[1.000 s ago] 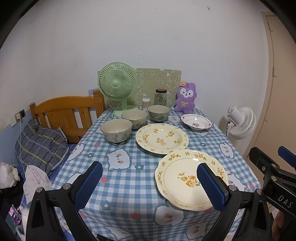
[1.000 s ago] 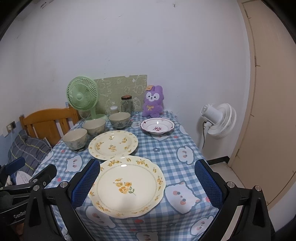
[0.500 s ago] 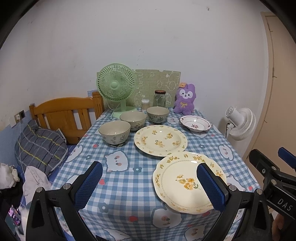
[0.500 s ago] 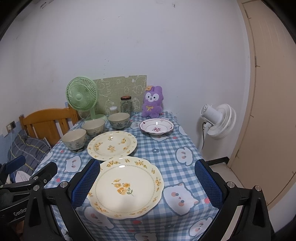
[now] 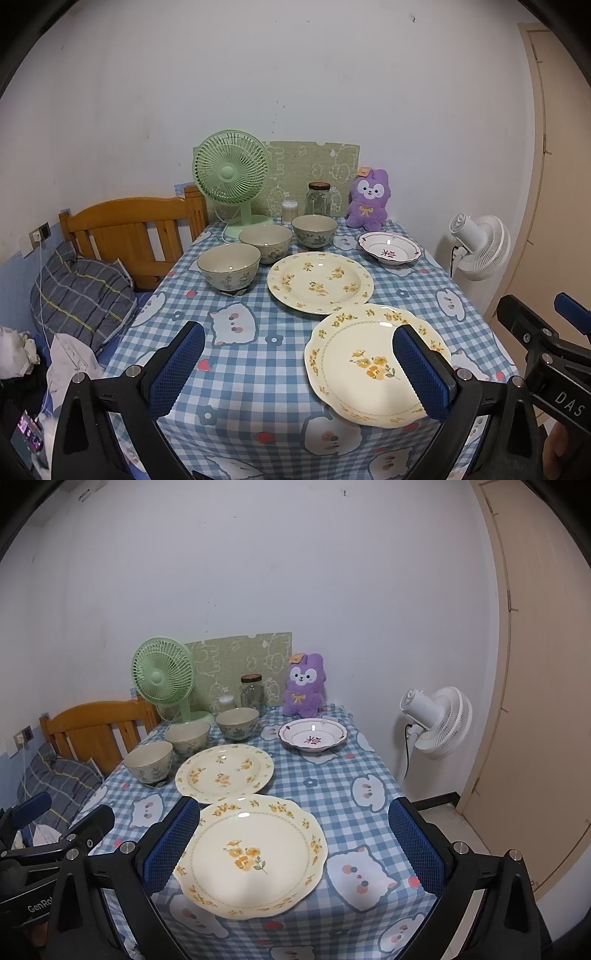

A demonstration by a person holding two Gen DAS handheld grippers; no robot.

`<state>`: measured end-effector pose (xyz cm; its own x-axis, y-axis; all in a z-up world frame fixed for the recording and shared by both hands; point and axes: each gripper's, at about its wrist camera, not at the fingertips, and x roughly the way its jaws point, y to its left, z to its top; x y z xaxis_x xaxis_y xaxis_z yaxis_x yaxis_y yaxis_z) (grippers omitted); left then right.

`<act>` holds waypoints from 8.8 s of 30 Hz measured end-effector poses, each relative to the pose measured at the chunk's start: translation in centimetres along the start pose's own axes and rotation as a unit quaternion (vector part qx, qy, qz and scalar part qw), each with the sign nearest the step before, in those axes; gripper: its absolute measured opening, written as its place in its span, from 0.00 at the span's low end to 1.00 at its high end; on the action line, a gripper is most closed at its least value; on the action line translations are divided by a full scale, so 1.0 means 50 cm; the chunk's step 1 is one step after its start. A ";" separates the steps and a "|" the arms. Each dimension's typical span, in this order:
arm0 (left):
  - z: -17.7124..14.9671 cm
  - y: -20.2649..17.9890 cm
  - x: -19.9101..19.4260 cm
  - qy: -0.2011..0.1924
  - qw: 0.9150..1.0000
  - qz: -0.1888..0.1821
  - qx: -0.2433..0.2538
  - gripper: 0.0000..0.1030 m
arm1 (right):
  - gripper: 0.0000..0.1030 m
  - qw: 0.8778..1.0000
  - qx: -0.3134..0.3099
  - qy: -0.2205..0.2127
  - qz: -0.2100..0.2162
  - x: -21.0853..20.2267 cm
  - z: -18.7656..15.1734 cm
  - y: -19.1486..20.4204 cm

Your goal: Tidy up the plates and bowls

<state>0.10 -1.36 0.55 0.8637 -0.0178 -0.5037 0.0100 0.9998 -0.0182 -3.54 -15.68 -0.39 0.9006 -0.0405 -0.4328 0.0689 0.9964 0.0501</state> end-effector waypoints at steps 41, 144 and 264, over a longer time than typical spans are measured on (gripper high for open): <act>0.004 0.006 -0.015 -0.013 1.000 -0.002 -0.002 0.98 | 1.00 1.000 0.001 -0.007 0.002 -0.008 -0.006 0.002; -0.065 -0.221 0.440 0.229 0.971 -0.048 0.050 0.49 | 0.46 0.972 0.058 0.221 -0.059 0.444 -0.115 -0.204; 0.081 0.065 0.698 0.305 0.943 0.059 -0.121 0.66 | 0.85 0.956 -0.065 0.283 0.046 0.793 0.097 0.176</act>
<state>32.33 1.32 -13.57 0.3997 0.0164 -0.9165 -0.2461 0.9650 -0.0900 34.86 -8.91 -12.72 0.5214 0.0590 -0.8513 -0.0864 0.9961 0.0161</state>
